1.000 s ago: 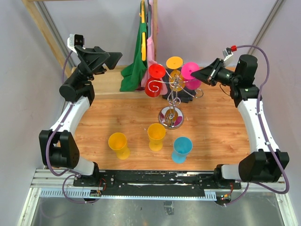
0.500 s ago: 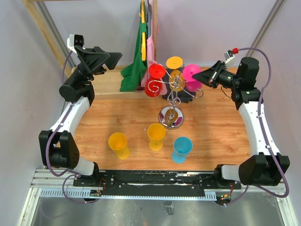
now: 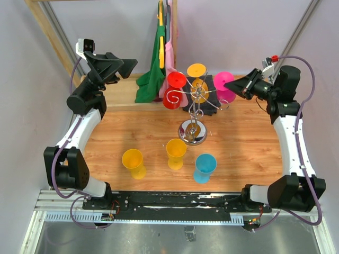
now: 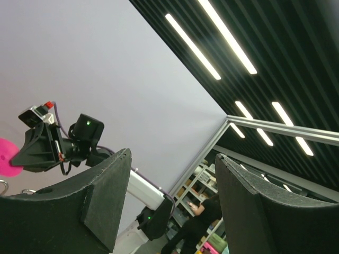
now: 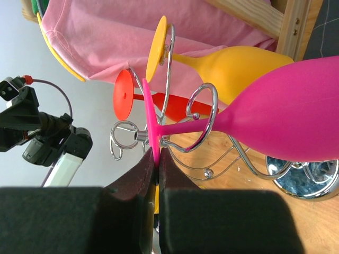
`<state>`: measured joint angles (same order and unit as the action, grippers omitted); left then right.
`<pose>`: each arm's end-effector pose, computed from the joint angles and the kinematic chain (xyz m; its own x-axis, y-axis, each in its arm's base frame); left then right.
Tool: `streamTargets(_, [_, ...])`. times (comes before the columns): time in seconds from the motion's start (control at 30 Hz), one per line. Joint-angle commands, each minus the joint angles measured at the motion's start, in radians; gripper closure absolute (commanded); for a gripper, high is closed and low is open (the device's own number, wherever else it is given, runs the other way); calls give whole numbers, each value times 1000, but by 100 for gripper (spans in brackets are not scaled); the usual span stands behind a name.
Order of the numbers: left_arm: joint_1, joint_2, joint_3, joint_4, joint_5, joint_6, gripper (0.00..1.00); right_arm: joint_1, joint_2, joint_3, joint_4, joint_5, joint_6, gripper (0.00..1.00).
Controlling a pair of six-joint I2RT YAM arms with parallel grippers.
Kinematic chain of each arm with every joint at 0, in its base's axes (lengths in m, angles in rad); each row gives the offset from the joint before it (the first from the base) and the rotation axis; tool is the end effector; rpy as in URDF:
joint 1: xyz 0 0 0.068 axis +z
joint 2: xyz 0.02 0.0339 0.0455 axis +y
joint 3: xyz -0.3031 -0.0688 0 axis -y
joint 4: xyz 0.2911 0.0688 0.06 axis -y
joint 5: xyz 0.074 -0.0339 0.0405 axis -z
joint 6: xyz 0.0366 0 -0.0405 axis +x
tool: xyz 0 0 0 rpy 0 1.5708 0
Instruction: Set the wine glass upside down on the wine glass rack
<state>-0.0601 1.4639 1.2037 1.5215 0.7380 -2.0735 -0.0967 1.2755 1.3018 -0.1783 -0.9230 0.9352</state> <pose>0.3131 -0.0435 0.4942 -0.6763 -0.6088 -0.4148 0.7132 -0.4000 -0.5757 0.3175 -0.0015 0.4566 -0.6739 0.5532 -0.4897 -0.3099 0.3900 0.8671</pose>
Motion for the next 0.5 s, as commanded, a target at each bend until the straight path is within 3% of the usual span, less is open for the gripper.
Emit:
streamTargets(0.0, [6, -25, -10, 212, 9, -53, 31, -29, 6, 26, 16, -7, -24, 99])
streamTargets(0.47, [6, -23, -5, 210, 12, -49, 31, -35, 97, 92, 85, -38, 23, 99])
